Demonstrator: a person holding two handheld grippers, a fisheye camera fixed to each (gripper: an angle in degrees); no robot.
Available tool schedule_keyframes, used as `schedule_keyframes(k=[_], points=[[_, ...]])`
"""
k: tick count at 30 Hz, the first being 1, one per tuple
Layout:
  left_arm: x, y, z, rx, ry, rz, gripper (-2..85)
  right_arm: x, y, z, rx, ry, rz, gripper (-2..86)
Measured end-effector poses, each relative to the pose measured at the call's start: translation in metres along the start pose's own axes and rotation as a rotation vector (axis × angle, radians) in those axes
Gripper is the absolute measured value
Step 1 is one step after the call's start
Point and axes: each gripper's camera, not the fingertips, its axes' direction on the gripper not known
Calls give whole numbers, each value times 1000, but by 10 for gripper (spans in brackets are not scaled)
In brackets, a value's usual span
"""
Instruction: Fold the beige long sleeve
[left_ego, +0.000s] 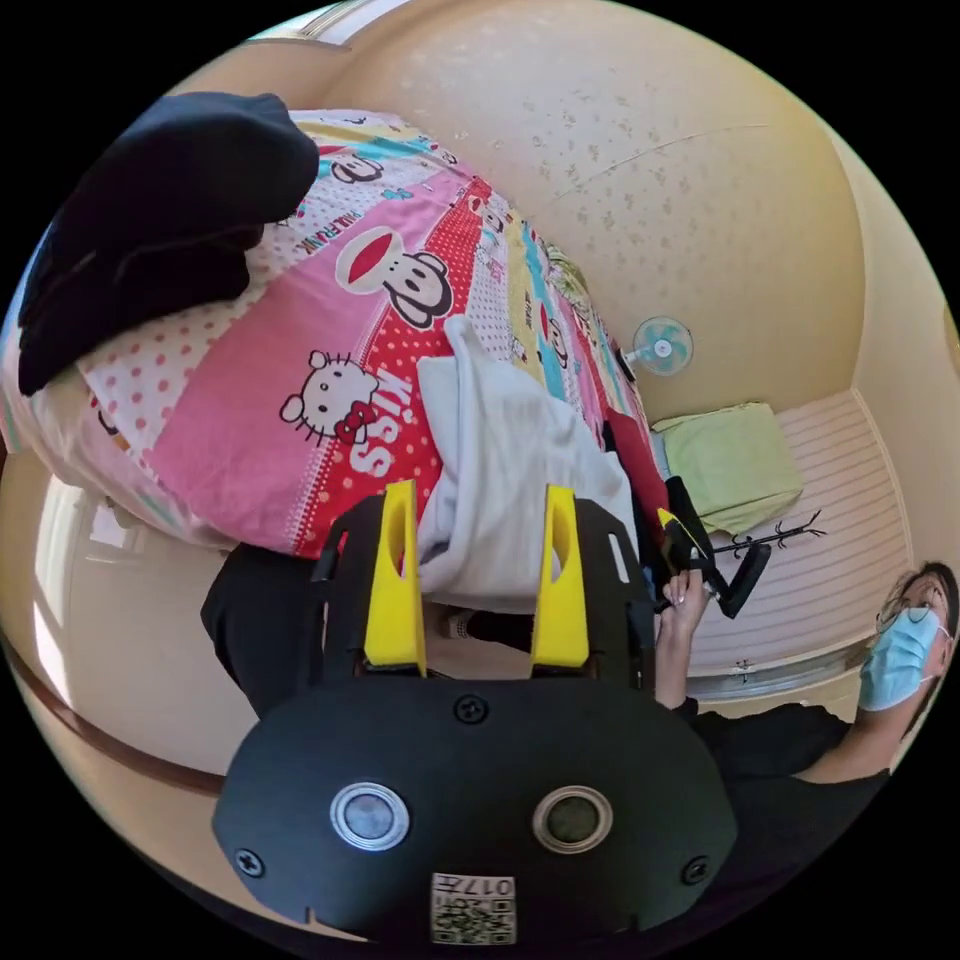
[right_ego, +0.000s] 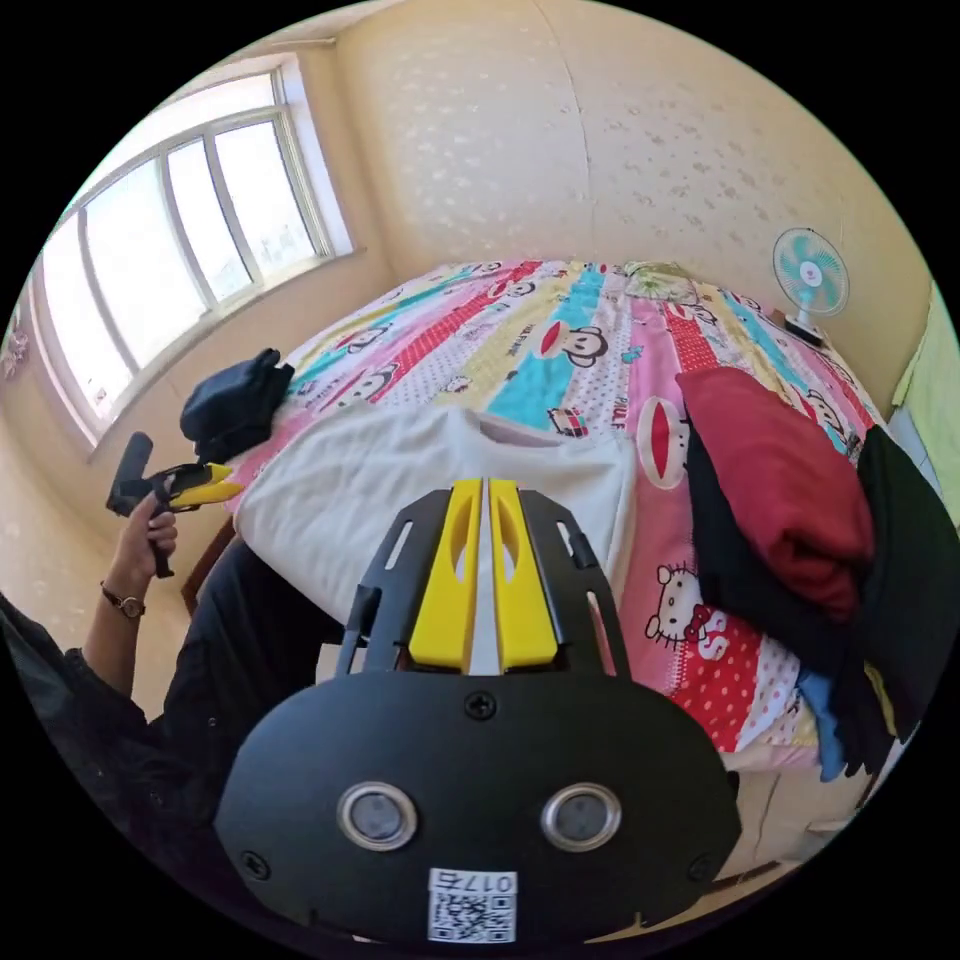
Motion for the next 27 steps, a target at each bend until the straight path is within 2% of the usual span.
schedule_keyframes(k=[3, 5, 7, 9, 10, 11, 13, 15, 18, 20, 23, 25, 27], points=[[-40, 43, 0, 18, 51, -150, 184, -17, 52, 88, -205, 173, -11, 12], [-58, 53, 11, 5, 108, -209, 181, -19, 76, 77, -42, 191, -45, 9], [-64, 53, 27, -23, 181, -239, 170, -18, 71, 73, -67, 193, -61, 8], [-46, 53, 40, -1, 278, -252, 123, -12, 64, 69, -94, 181, -65, 6], [-34, 53, 39, 23, 308, -219, 101, -8, 64, 67, -91, 170, -59, 6], [3, 52, 32, 94, 381, -93, 75, 2, 64, 59, -76, 130, -28, 6], [74, 46, 31, 111, 388, 49, 67, 25, 65, 46, -53, 42, 62, 5], [190, 37, 64, -27, 315, 307, 65, 59, 65, 30, -52, -89, 148, 5], [307, 58, 144, -240, 276, 561, 70, 108, 66, 5, -26, -237, 250, 5], [342, 80, 197, -347, 307, 609, 87, 136, 76, -21, 78, -229, 330, 5], [360, 114, 262, -535, 457, 616, 108, 179, 103, -67, 260, -86, 476, 5], [354, 127, 267, -552, 552, 605, 95, 197, 116, -86, 330, -44, 517, 6], [334, 129, 245, -482, 505, 572, 93, 207, 124, -108, 434, -81, 478, 7]])
